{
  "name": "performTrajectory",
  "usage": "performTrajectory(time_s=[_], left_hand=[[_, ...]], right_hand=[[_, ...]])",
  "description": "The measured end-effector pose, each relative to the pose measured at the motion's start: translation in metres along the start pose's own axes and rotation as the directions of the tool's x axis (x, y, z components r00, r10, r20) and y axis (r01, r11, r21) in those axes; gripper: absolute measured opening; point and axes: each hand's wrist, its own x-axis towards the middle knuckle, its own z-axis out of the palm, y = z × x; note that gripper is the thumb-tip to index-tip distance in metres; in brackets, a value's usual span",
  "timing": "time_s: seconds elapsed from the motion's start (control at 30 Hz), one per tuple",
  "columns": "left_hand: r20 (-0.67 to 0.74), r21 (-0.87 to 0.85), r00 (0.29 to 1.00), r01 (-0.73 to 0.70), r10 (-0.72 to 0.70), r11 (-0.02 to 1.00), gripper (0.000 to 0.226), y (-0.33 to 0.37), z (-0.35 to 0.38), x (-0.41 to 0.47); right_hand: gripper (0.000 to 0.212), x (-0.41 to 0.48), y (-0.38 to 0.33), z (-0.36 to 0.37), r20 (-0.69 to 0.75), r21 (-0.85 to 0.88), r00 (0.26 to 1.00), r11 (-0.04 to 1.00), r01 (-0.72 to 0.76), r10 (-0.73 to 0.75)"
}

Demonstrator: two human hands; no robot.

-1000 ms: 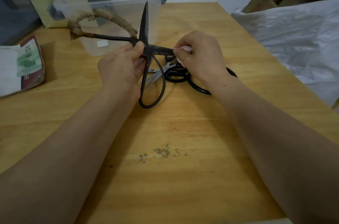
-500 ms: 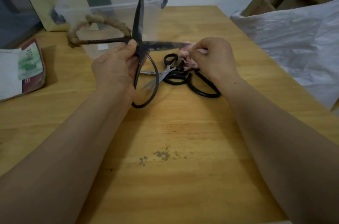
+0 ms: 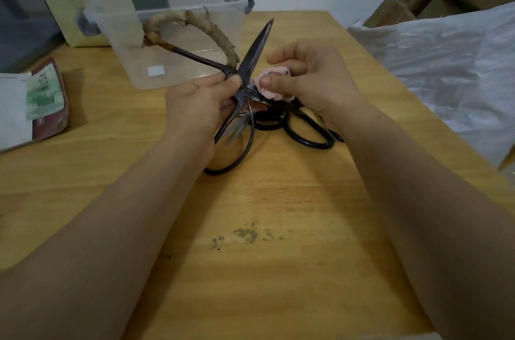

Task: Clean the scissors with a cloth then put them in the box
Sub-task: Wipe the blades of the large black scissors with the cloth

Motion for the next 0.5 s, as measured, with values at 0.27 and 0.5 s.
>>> performTrajectory(time_s=[0.27, 0.5], left_hand=[[0.03, 0.004, 0.999, -0.015, 0.015, 1.0, 0.01, 0.0023, 0.004, -0.0074], [0.048, 0.02, 0.998, -0.037, 0.036, 0.999, 0.015, 0.003, 0.0043, -0.0078]], right_hand=[[0.007, -0.0021, 0.0019, 0.0019, 0.076, 0.129, 0.996, 0.99, -0.054, 0.044], [0.016, -0.0014, 0.0023, 0.0025, 0.145, -0.018, 0.986, 0.997, -0.075, 0.077]])
